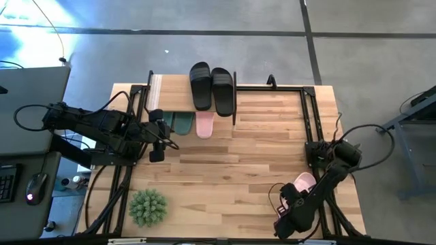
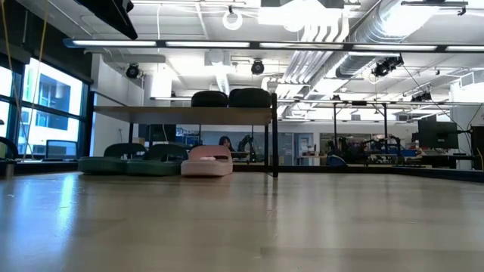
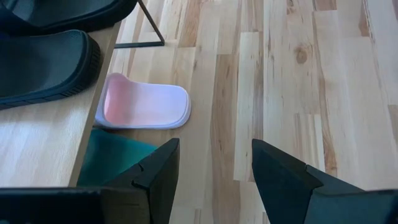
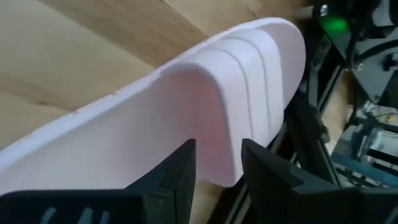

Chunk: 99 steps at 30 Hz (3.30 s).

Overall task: Pick and place slides into the shelf
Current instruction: Put the pink slide under the shelf

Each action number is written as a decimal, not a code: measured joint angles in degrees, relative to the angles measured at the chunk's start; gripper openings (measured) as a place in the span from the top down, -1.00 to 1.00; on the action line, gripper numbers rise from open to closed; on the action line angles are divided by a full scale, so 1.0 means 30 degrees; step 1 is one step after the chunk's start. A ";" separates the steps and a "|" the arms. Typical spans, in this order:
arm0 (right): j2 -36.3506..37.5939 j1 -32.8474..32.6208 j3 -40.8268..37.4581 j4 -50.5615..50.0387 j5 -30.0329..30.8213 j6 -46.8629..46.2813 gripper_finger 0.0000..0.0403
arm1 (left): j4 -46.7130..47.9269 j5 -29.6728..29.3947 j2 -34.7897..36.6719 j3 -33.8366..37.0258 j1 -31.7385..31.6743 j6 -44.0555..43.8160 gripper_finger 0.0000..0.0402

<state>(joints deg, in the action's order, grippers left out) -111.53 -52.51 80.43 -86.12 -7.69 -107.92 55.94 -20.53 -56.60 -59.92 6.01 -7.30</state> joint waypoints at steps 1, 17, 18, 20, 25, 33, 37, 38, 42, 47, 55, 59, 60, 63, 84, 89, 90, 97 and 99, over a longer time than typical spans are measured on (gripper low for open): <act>-0.0180 0.0000 -0.0002 -0.0130 -0.0011 0.0016 0.41 | 0.0003 0.0000 0.0007 0.0000 0.0004 0.0001 0.08; -0.2646 -0.0077 -0.0009 -0.1285 -0.0088 0.0481 0.41 | 0.0044 0.0000 0.0000 0.0000 -0.0003 -0.0034 0.08; -0.2777 -0.0124 -0.0009 -0.1291 0.0142 0.0481 0.41 | 0.0044 0.0000 0.0000 0.0000 0.0004 -0.0055 0.08; -0.3024 -0.0203 -0.0224 -0.1281 0.0353 0.0482 0.41 | 0.0044 0.0000 0.0003 0.0000 0.0002 -0.0067 0.08; -0.3255 -0.0422 -0.1683 -0.1282 -0.1298 0.0460 0.42 | 0.0098 0.0147 0.0001 0.0000 0.0003 -0.0128 0.08; -0.3234 -0.0624 -0.1665 -0.1322 0.1162 0.0369 0.91 | 0.0299 0.0148 0.0005 0.0000 -0.0001 -0.0156 0.08; -0.3234 -0.0199 -0.1317 -0.1350 0.2817 0.0593 0.94 | 0.0306 0.0147 0.0000 0.0000 0.0002 -0.0230 0.08; -0.3234 -0.0032 -0.1150 -0.1344 0.3559 0.0785 0.95 | 0.0299 0.0146 0.0006 0.0000 -0.0002 -0.0237 0.08; -0.3132 0.0981 -0.0131 -0.1253 0.7334 0.2086 0.98 | 0.0299 0.0146 0.0005 0.0000 0.0004 -0.0266 0.08; -0.2986 0.2893 0.1616 -0.1256 1.2120 0.5364 0.99 | 0.0299 0.0146 0.0000 0.0000 0.0004 -0.0266 0.08; -0.2986 0.5808 0.7911 -0.1291 2.2950 1.3414 1.00 | 0.0392 0.0146 0.0000 0.0000 0.0004 -0.0244 0.08; -0.2979 0.6893 1.2091 -0.1280 2.5229 1.7986 1.00 | 0.0437 0.0146 0.0003 0.0000 0.0004 -0.0222 0.08; -0.2979 0.7189 1.3073 -0.1200 2.5391 1.9029 1.00 | 0.0437 0.0146 0.0000 0.0000 0.0001 -0.0209 0.08; -0.2929 0.8320 1.5267 0.0442 2.5491 2.2599 1.00 | 0.0437 0.0146 0.0000 0.0000 -0.0004 -0.0180 0.08; -0.2979 1.2292 0.4396 1.5059 1.9505 2.9641 1.00 | 0.1373 -0.0211 0.0005 0.0000 -0.0004 -0.0194 0.08; -0.3220 1.2579 0.4384 1.3583 1.9099 2.7945 1.00 | 0.1370 -0.0219 0.0000 0.0000 -0.0003 -0.0216 0.08; -0.3415 1.2670 0.4384 1.3359 1.9138 2.7753 1.00 | 0.1370 -0.0219 0.0007 0.0000 -0.0004 -0.0215 0.08; -0.5127 1.4145 0.5196 1.2627 1.8909 2.7444 1.00 | 0.1356 -0.0226 0.0007 0.0000 0.0004 -0.0299 0.08; -0.5637 1.4499 0.5776 1.1596 1.9012 2.7214 1.00 | 0.1363 -0.0226 0.0007 0.0000 0.0000 -0.0431 0.08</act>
<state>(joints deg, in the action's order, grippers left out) -128.44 -9.01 97.75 -51.33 49.34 -26.28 60.03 -21.21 -56.58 -59.92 6.01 -8.59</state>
